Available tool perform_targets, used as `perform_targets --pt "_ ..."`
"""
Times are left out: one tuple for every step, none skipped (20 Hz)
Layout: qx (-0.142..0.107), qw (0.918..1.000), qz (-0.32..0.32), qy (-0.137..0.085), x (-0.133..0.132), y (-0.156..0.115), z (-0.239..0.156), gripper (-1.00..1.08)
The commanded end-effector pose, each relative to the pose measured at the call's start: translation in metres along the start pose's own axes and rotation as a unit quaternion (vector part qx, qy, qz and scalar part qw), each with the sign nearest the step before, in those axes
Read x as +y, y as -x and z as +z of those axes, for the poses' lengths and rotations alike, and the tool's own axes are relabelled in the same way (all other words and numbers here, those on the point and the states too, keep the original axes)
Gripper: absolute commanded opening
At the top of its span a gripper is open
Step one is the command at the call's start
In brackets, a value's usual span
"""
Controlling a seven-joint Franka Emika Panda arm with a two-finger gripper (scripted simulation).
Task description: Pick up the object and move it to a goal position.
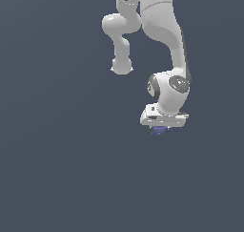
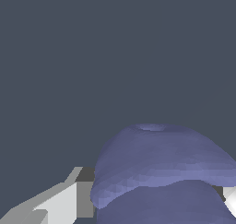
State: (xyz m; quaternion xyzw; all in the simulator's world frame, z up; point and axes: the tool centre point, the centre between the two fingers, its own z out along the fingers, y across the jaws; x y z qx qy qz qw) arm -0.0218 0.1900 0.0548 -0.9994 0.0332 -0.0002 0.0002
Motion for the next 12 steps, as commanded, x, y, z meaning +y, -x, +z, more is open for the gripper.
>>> perform_targets --pt "0.000 1.0000 0.001 0.000 -0.013 -0.005 0.000 -1.00" --pt "0.000 1.0000 0.001 0.000 -0.017 -0.006 -0.001 -1.00" --pt "0.000 1.0000 0.001 0.000 -0.020 -0.007 -0.001 -1.00" --pt "0.000 1.0000 0.001 0.000 -0.023 -0.008 -0.001 -1.00" --pt "0.000 1.0000 0.001 0.000 -0.026 -0.009 -0.001 -1.00" --pt "0.000 1.0000 0.001 0.000 -0.028 -0.010 -0.001 -1.00" --pt "0.000 1.0000 0.001 0.000 -0.029 -0.011 -0.001 -1.00" --pt "0.000 1.0000 0.001 0.000 -0.031 -0.011 -0.001 -1.00" --pt "0.000 1.0000 0.001 0.000 -0.031 -0.012 -0.001 -1.00" --pt "0.000 1.0000 0.001 0.000 -0.031 -0.012 -0.001 -1.00" --pt "0.000 1.0000 0.001 0.000 -0.031 -0.012 -0.001 -1.00" --pt "0.000 1.0000 0.001 0.000 -0.031 -0.012 -0.001 -1.00"
